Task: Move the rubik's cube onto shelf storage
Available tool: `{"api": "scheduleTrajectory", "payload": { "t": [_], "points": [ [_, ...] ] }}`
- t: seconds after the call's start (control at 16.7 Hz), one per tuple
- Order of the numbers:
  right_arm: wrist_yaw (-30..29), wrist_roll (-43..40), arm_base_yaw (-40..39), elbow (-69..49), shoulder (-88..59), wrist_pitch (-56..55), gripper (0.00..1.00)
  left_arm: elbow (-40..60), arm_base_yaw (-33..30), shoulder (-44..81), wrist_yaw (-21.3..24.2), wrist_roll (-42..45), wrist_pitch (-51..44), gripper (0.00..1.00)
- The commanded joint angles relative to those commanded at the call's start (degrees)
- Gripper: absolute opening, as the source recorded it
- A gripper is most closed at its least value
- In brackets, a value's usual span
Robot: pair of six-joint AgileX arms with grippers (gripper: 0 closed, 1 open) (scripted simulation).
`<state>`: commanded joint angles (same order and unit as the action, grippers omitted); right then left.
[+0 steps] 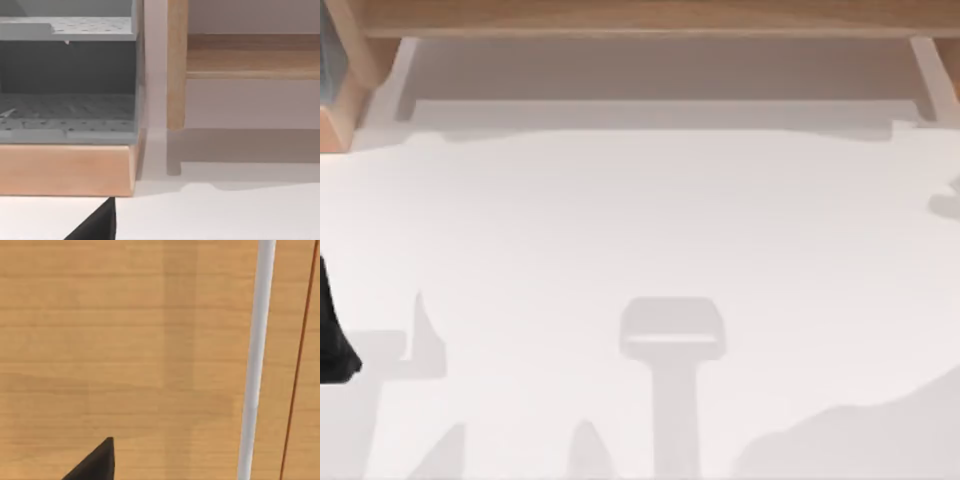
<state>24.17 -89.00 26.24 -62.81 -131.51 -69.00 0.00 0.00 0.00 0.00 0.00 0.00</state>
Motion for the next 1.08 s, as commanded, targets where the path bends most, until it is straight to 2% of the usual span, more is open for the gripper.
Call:
{"api": "scheduleTrajectory", "payload": {
  "t": [1.02, 1.08],
  "points": [
    [-1.34, -0.28, -1.28, -6.76, -3.33, 3.43, 1.00, 0.00, 0.00, 0.00, 0.00, 0.00, 0.00, 1.00],
    [-1.34, -0.28, -1.28, -6.76, -3.33, 3.43, 0.92, 0.00, 0.00, 0.00, 0.00, 0.00, 0.00, 1.00]
  ]
}}
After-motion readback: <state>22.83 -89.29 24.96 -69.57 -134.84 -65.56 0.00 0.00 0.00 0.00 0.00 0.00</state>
